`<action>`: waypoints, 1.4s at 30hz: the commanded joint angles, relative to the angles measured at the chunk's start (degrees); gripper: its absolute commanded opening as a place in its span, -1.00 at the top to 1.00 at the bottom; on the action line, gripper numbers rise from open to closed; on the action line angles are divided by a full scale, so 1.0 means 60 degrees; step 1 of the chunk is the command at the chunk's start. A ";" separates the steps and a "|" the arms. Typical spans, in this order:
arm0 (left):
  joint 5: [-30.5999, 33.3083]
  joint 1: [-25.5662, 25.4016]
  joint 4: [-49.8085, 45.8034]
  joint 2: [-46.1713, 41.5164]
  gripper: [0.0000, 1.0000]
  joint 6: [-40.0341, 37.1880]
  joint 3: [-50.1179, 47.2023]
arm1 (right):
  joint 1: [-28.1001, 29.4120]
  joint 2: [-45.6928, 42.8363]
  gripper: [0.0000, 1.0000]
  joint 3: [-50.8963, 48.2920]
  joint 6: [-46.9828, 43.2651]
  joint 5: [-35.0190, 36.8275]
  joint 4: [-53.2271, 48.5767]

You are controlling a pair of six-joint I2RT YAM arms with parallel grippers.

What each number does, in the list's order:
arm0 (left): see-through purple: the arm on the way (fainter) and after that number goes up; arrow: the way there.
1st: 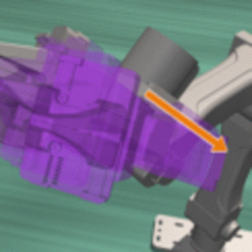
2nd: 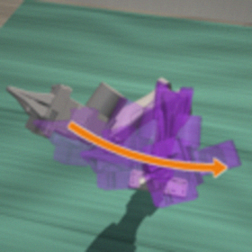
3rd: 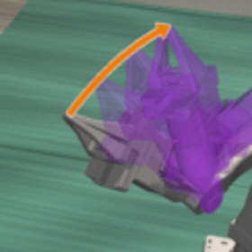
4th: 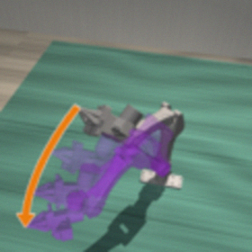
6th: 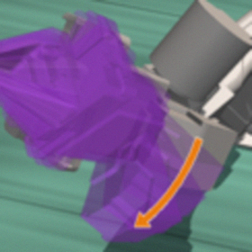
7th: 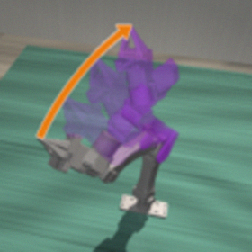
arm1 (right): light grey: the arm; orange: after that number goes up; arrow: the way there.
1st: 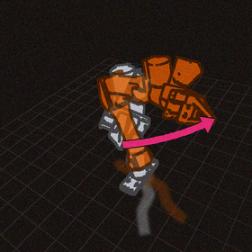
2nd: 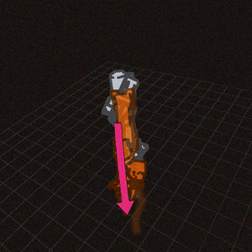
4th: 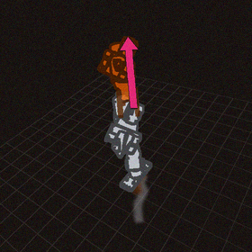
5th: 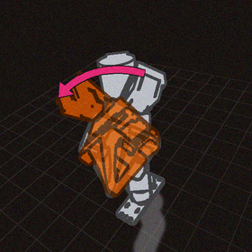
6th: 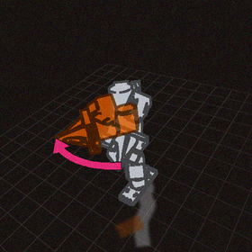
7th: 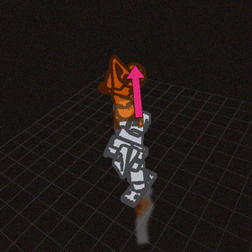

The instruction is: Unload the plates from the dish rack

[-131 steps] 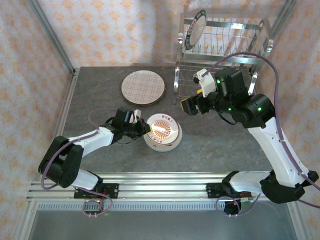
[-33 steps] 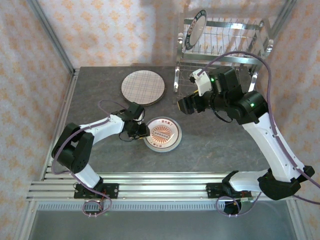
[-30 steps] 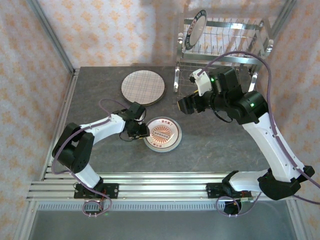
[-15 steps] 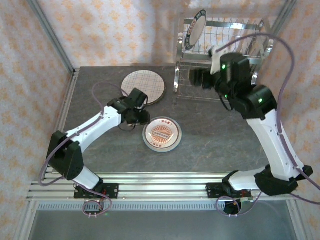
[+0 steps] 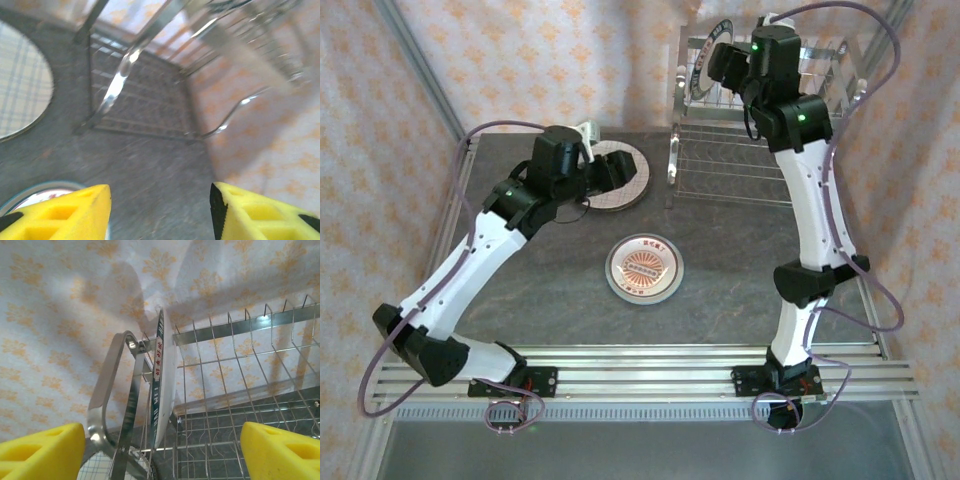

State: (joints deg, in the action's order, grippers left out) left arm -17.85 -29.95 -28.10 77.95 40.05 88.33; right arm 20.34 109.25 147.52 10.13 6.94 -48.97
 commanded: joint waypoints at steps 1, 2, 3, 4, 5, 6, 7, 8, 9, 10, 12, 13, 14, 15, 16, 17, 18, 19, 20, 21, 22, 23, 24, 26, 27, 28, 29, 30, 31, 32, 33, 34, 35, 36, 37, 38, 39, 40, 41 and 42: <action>-0.0398 0.0038 0.2440 -0.0806 -0.19 0.0692 -0.0517 | -0.0147 0.0319 -0.62 0.0463 0.0035 0.0323 0.0423; -0.0294 0.0033 0.2984 -0.1037 -0.24 0.0808 -0.0768 | -0.0161 0.0472 -0.62 0.0471 -0.0077 0.0309 0.0579; -0.0155 0.0041 0.3410 -0.1257 -0.27 0.0901 -0.0975 | -0.0152 0.0633 -0.62 0.0525 -0.0117 0.0358 0.0695; -0.0020 0.0053 0.3668 -0.1414 -0.30 0.0953 -0.1118 | -0.0173 0.0789 -0.61 0.0635 -0.0137 0.0418 0.0727; 0.0108 0.0053 0.3839 -0.1567 -0.32 0.0985 -0.1232 | -0.0192 0.0978 -0.61 0.0772 -0.0167 0.0465 0.0757; 0.0205 0.0062 0.3907 -0.1687 -0.32 0.1000 -0.1299 | -0.0201 0.1149 -0.60 0.0955 -0.0194 0.0483 0.0763; 0.0231 0.0070 0.3935 -0.1759 -0.33 0.1000 -0.1331 | -0.0209 0.1300 -0.58 0.1063 -0.0225 0.0481 0.0804; 0.0231 0.0088 0.3929 -0.1820 -0.33 0.1000 -0.1337 | -0.0209 0.1467 -0.57 0.1175 -0.0265 0.0484 0.0890; 0.0221 0.0089 0.3895 -0.1865 -0.33 0.1022 -0.1348 | -0.0215 0.1602 -0.55 0.1278 -0.0307 0.0484 0.0970; 0.0186 0.0099 0.3853 -0.1885 -0.33 0.1037 -0.1348 | -0.0211 0.1704 -0.53 0.1361 -0.0353 0.0517 0.1024; 0.0139 0.0101 0.3764 -0.1951 -0.33 0.1057 -0.1398 | -0.0212 0.1916 -0.49 0.1524 -0.0355 0.0754 0.1075; 0.0147 0.0107 0.3760 -0.1987 -0.33 0.1087 -0.1446 | -0.0220 0.1993 -0.47 0.1563 -0.0334 0.0865 0.1075; 0.0171 0.0103 0.3760 -0.2046 -0.33 0.1103 -0.1505 | -0.0215 0.2056 -0.45 0.1588 -0.0321 0.0949 0.1089; 0.0203 0.0114 0.3771 -0.2097 -0.33 0.1128 -0.1562 | -0.0212 0.2094 -0.43 0.1582 -0.0312 0.0983 0.1114; 0.0205 0.0105 0.3794 -0.2133 -0.33 0.1145 -0.1609 | -0.0211 0.2149 -0.40 0.1581 -0.0316 0.0997 0.1130; 0.0206 0.0112 0.3838 -0.2174 -0.33 0.1161 -0.1640 | -0.0218 0.2196 -0.37 0.1574 -0.0312 0.0989 0.1144; 0.0200 0.0114 0.3902 -0.2221 -0.33 0.1176 -0.1681 | -0.0211 0.2261 -0.34 0.1579 -0.0316 0.0969 0.1159; 0.0206 0.0104 0.3993 -0.2261 -0.33 0.1173 -0.1703 | -0.0216 0.2309 -0.30 0.1573 -0.0311 0.0939 0.1185; 0.0217 0.0110 0.4092 -0.2317 -0.34 0.1176 -0.1767 | -0.0212 0.2350 -0.24 0.1585 -0.0330 0.0890 0.1218; 0.0266 0.0113 0.4194 -0.2387 -0.34 0.1176 -0.1825 | -0.0215 0.2386 -0.19 0.1575 -0.0340 0.0844 0.1246; 0.0353 0.0113 0.4336 -0.2463 -0.35 0.1190 -0.1912 | -0.0221 0.2429 -0.14 0.1585 -0.0354 0.0824 0.1275; 0.0469 0.0112 0.4472 -0.2562 -0.36 0.1202 -0.2022 | -0.0218 0.2464 -0.11 0.1585 -0.0348 0.0872 0.1277; 0.0567 0.0109 0.4606 -0.2636 -0.37 0.1205 -0.2107 | -0.0214 0.2476 -0.09 0.1589 -0.0355 0.0920 0.1278; 0.0789 0.0112 0.4886 -0.2803 -0.39 0.1218 -0.2301 | -0.0214 0.2533 -0.01 0.1589 -0.0381 0.0996 0.1291; 0.0881 0.0114 0.4990 -0.2858 -0.42 0.1242 -0.2369 | -0.0216 0.2552 0.02 0.1590 -0.0397 0.1021 0.1306; 0.0968 0.0102 0.5073 -0.2909 -0.44 0.1263 -0.2432 | -0.0223 0.2575 0.07 0.1572 -0.0391 0.1012 0.1334; 0.1024 0.0111 0.5156 -0.2954 -0.44 0.1292 -0.2500 | -0.0225 0.2603 0.13 0.1582 -0.0396 0.1011 0.1367; 0.1061 0.0109 0.5212 -0.2984 -0.44 0.1307 -0.2539 | -0.0215 0.2616 0.18 0.1588 -0.0370 0.1011 0.1396; 0.1097 0.0114 0.5266 -0.3001 -0.44 0.1331 -0.2561 | -0.0219 0.2635 0.23 0.1590 -0.0353 0.1016 0.1409; 0.1114 0.0114 0.5304 -0.3009 -0.44 0.1351 -0.2579 | -0.0215 0.2650 0.26 0.1588 -0.0341 0.1040 0.1420; 0.1114 0.0115 0.5324 -0.3031 -0.44 0.1366 -0.2579 | -0.0212 0.2672 0.28 0.1589 -0.0332 0.1066 0.1425; 0.1101 0.0101 0.5342 -0.3028 -0.44 0.1367 -0.2571 | -0.0223 0.2688 0.29 0.1589 -0.0315 0.1091 0.1438; 0.1082 0.0103 0.5349 -0.3024 -0.45 0.1367 -0.2579 | -0.0198 0.2697 0.30 0.1590 -0.0316 0.1120 0.1466; 0.1063 0.0114 0.5351 -0.3017 -0.44 0.1380 -0.2575 | -0.0198 0.2720 0.32 0.1588 -0.0313 0.1128 0.1493; 0.1055 0.0106 0.5342 -0.3017 -0.45 0.1381 -0.2572 | -0.0191 0.2732 0.36 0.1590 -0.0312 0.1139 0.1522; 0.1044 0.0111 0.5353 -0.3031 -0.45 0.1396 -0.2593 | -0.0174 0.2752 0.43 0.1594 -0.0324 0.1188 0.1551; 0.1041 0.0112 0.5349 -0.3031 -0.45 0.1410 -0.2613 | -0.0167 0.2753 0.48 0.1597 -0.0340 0.1220 0.1587; 0.1041 0.0107 0.5357 -0.3033 -0.45 0.1432 -0.2627 | -0.0142 0.2764 0.56 0.1604 -0.0375 0.1251 0.1632; 0.1026 0.0107 0.5371 -0.3042 -0.45 0.1440 -0.2650 | -0.0125 0.2768 0.63 0.1604 -0.0407 0.1280 0.1668; 0.1017 0.0111 0.5370 -0.3046 -0.45 0.1438 -0.2639 | -0.0111 0.2775 0.69 0.1611 -0.0446 0.1335 0.1694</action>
State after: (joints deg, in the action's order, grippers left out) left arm -12.78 -29.85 1.63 60.55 48.18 72.99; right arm 19.46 125.71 155.26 8.12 12.88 -40.84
